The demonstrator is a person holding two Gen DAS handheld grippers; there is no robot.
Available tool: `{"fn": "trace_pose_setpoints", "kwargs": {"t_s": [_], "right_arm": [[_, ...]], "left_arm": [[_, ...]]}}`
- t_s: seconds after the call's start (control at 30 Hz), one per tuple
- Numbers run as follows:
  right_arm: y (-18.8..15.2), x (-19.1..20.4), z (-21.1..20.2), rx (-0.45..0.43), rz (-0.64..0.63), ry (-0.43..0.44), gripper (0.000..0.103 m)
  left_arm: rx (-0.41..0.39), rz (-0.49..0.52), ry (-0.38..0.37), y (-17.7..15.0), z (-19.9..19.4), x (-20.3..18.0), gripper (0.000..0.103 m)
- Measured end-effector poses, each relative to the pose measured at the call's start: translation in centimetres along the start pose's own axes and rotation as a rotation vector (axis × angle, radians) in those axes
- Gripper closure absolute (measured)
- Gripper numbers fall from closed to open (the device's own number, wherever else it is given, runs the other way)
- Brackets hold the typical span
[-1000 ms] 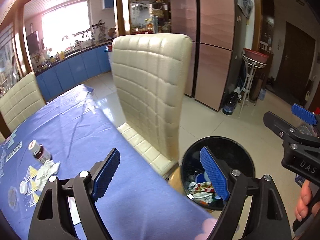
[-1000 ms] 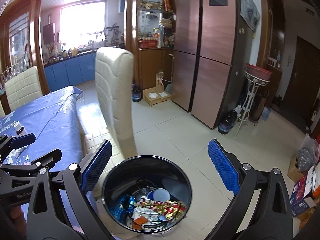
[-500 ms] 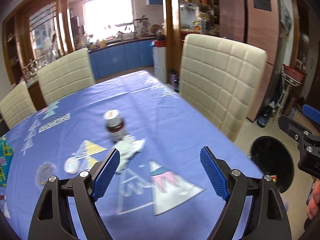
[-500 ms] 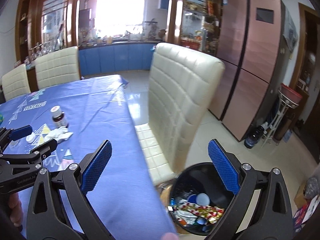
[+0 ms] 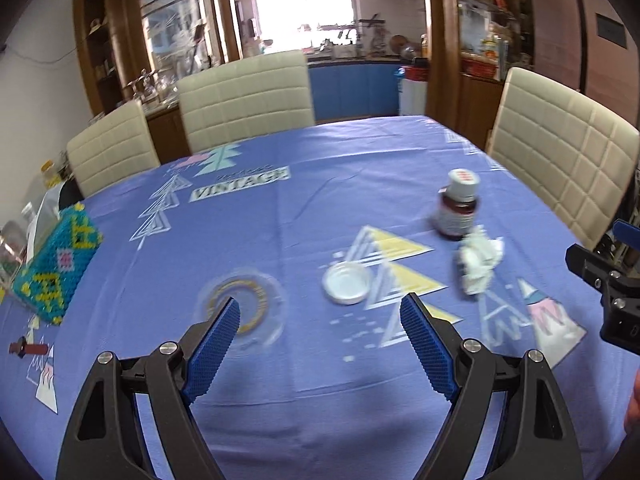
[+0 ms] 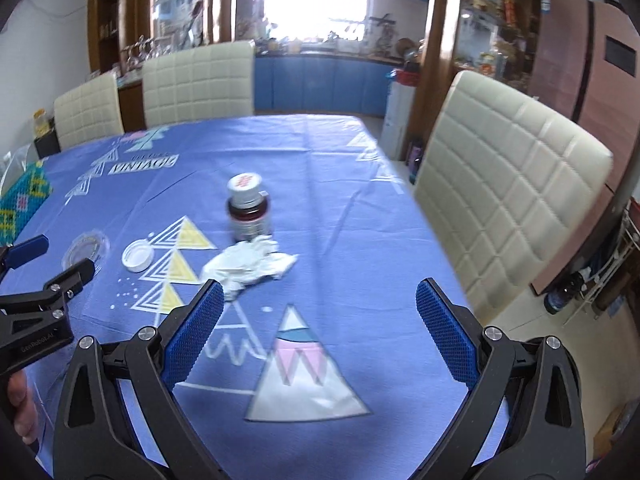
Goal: Collect trash
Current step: 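Grasp clear round plastic lid with left tool while right tool grasps crumpled white tissue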
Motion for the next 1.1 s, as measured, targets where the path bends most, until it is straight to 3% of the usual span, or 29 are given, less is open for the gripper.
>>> {"fn": "trace_pose_setpoints", "kwargs": {"t_s": [0.23, 0.33, 0.47, 0.77, 0.87, 0.93, 1.1], "right_arm": [[0.9, 5.1, 3.3, 0.064, -0.031, 0.030, 0.007], [1.2, 6.4, 4.5, 0.087, -0.035, 0.031, 0.007], [1.3, 7.3, 5.8, 0.104, -0.045, 0.019, 0.007], [0.8, 6.6, 8.2, 0.162, -0.018, 0.003, 0.007], [0.4, 6.6, 9.2, 0.194, -0.008, 0.008, 0.007], [0.1, 6.8, 9.7, 0.213, -0.008, 0.012, 0.007], [0.0, 6.9, 9.8, 0.210, 0.000, 0.016, 0.007]], "left_arm": [[0.054, -0.071, 0.024, -0.9, 2.7, 5.9, 0.023], [0.094, -0.109, -0.027, -1.1, 3.9, 6.9, 0.023], [0.129, -0.125, -0.080, -1.2, 5.3, 6.8, 0.023], [0.144, -0.086, -0.012, -1.5, 6.9, 6.7, 0.017], [0.143, -0.093, -0.025, -1.5, 6.9, 6.9, 0.016], [0.206, -0.118, -0.019, -1.8, 8.0, 7.4, 0.012], [0.202, -0.148, -0.021, -1.9, 8.1, 8.0, 0.011]]}}
Point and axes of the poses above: each gripper's, at about its wrist camera, not at the fingertips, and z roughly the way its jaws point, x to its left, y to its top, the point moved 3 cm from there along z, roughly the way its jaws point, and after that the axes turned 5 degrees about -y, right-handed, at the moved point
